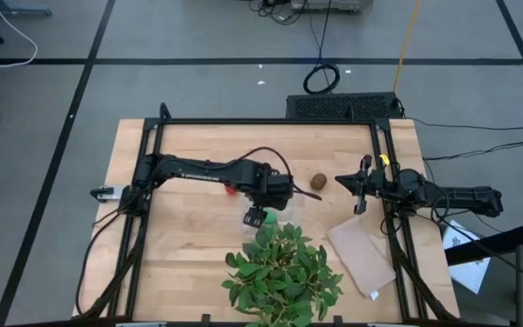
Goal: Pick and placing Produce into tupperware
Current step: Put the brown kiwi into the transparent bin
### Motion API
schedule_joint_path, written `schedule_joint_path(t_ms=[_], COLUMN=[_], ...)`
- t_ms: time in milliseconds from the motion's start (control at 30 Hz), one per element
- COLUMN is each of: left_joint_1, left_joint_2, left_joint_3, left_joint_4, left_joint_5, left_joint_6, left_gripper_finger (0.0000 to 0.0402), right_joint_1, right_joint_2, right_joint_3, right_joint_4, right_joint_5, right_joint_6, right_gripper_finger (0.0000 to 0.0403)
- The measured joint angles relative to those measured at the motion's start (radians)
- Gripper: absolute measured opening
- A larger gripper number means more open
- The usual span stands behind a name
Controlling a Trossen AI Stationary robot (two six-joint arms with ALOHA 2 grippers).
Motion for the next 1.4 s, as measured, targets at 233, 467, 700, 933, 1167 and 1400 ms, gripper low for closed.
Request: schedule_joint_path(t_ms=[233, 467, 700, 933, 1167, 1400], left_joint_1=[-0.003, -0.001, -0.001, 0.000, 0.022, 0.044], left_joint_2=[0.000, 0.000, 0.000, -0.042, -0.152, -0.288], left_joint_3=[-0.002, -0.003, -0.003, -0.005, -0.005, -0.004], left_joint_4=[-0.011, -0.029, -0.057, -0.121, -0.144, -0.135], left_joint_5=[0.000, 0.030, 0.021, -0.082, -0.163, -0.189], left_joint_6=[0.022, 0.037, 0.041, 0.037, 0.033, 0.014], left_gripper_finger=[0.0151, 0.0011, 0.0010, 0.0005, 0.0001, 0.0001], right_joint_1=[0.000, 0.000, 0.000, 0.000, 0.000, 0.000], right_joint_2=[0.000, 0.000, 0.000, 0.000, 0.000, 0.000], right_joint_3=[0.000, 0.000, 0.000, 0.000, 0.000, 0.000], right_joint_4=[0.000, 0.000, 0.000, 0.000, 0.000, 0.001], right_joint_5=[0.000, 0.000, 0.000, 0.000, 0.000, 0.000], right_joint_6=[0.000, 0.000, 0.000, 0.000, 0.000, 0.000], right_gripper_finger=[0.0000, 0.0000, 0.0000, 0.0000, 0.0000, 0.0000])
